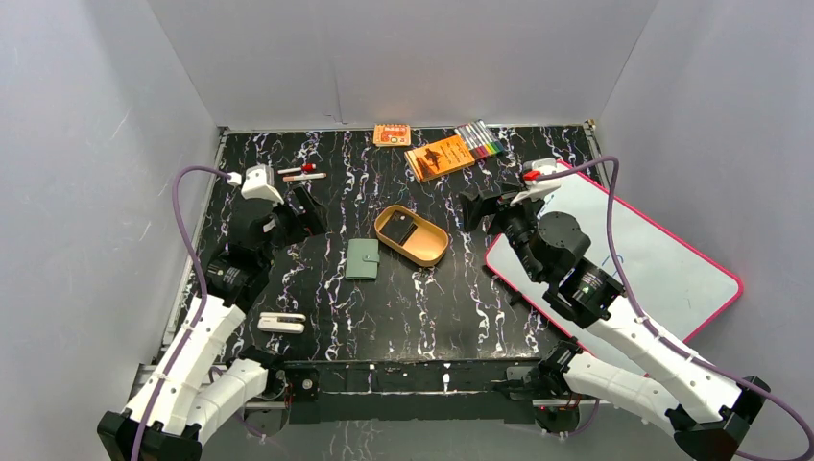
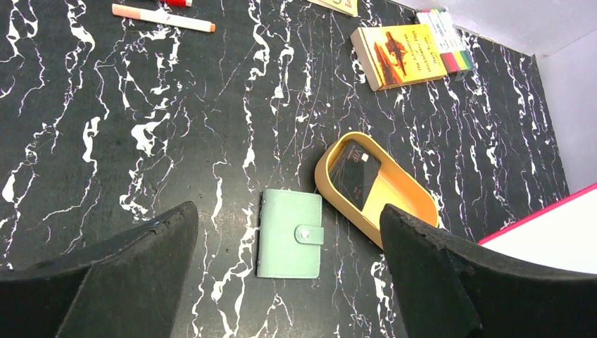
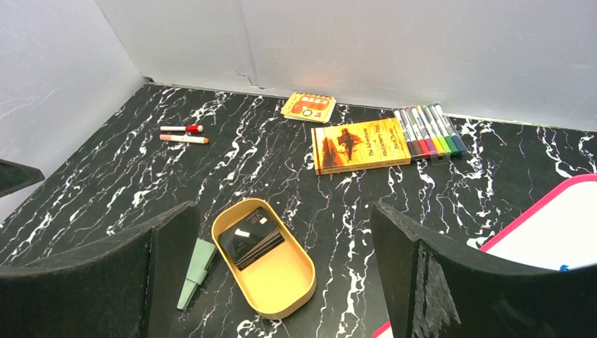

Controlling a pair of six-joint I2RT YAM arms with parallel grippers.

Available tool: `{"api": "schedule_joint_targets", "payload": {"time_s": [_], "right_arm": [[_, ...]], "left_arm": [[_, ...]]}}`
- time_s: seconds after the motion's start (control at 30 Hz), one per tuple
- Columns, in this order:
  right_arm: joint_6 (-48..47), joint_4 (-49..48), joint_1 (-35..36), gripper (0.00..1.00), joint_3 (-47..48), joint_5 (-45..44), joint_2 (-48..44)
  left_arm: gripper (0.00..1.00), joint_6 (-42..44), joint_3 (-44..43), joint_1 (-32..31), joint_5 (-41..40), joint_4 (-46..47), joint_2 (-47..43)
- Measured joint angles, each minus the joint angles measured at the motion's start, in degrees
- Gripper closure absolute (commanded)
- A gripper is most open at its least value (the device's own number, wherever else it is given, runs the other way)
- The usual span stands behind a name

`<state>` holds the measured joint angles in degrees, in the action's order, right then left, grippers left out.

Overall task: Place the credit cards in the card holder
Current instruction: Move the card holder to the center of the board.

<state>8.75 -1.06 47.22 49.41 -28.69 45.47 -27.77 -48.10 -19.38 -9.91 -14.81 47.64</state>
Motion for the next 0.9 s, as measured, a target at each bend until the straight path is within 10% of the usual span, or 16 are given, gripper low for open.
{"api": "schedule_joint_targets", "payload": {"time_s": [0.9], "right_arm": [[0.3, 9.2, 0.0, 0.01, 5.7, 13.6, 7.5]], "left_arm": [[0.02, -9.0, 1.2, -0.3, -0.1, -3.2, -4.6]]}}
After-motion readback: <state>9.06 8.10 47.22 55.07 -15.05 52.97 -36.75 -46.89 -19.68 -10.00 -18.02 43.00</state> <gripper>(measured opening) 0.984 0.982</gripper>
